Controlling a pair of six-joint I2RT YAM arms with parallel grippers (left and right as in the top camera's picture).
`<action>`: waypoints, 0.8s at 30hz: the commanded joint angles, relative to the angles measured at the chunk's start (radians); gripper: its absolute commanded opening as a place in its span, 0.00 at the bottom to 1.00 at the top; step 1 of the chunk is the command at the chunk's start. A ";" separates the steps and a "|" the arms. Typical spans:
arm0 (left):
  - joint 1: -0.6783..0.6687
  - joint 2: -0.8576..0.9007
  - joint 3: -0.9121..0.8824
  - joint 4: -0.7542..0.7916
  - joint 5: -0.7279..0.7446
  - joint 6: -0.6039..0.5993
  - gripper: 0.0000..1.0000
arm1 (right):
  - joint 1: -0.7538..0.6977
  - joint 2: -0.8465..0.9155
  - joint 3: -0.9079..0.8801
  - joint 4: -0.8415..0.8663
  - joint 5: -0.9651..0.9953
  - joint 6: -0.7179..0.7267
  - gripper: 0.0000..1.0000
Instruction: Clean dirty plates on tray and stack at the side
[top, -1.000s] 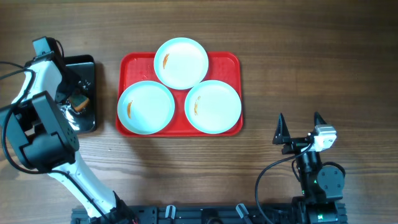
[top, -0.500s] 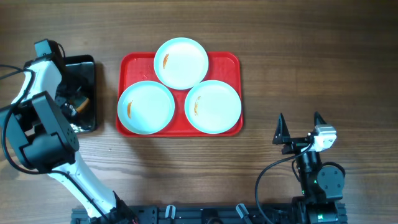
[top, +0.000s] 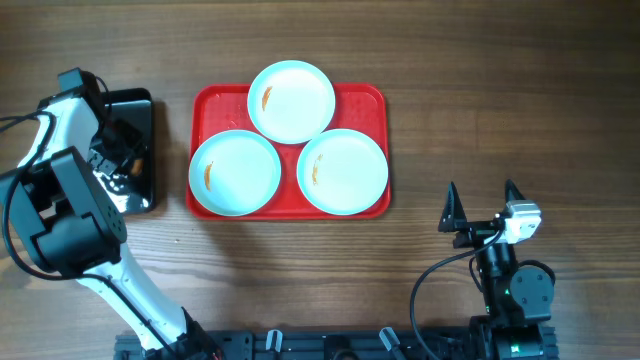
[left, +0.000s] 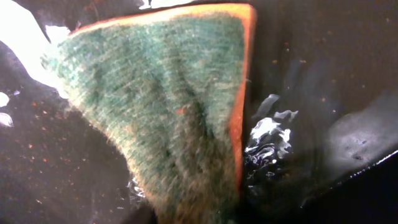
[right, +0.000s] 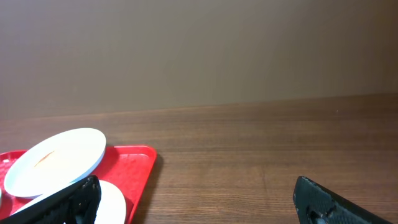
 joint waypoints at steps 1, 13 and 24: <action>0.003 0.017 0.000 -0.001 0.036 0.006 0.04 | -0.004 -0.005 -0.001 0.005 -0.008 0.008 1.00; 0.004 0.017 0.000 0.033 0.013 0.007 1.00 | -0.004 -0.005 -0.001 0.005 -0.008 0.007 1.00; 0.003 0.017 0.000 0.109 0.013 0.007 0.38 | -0.004 -0.005 -0.001 0.005 -0.008 0.008 1.00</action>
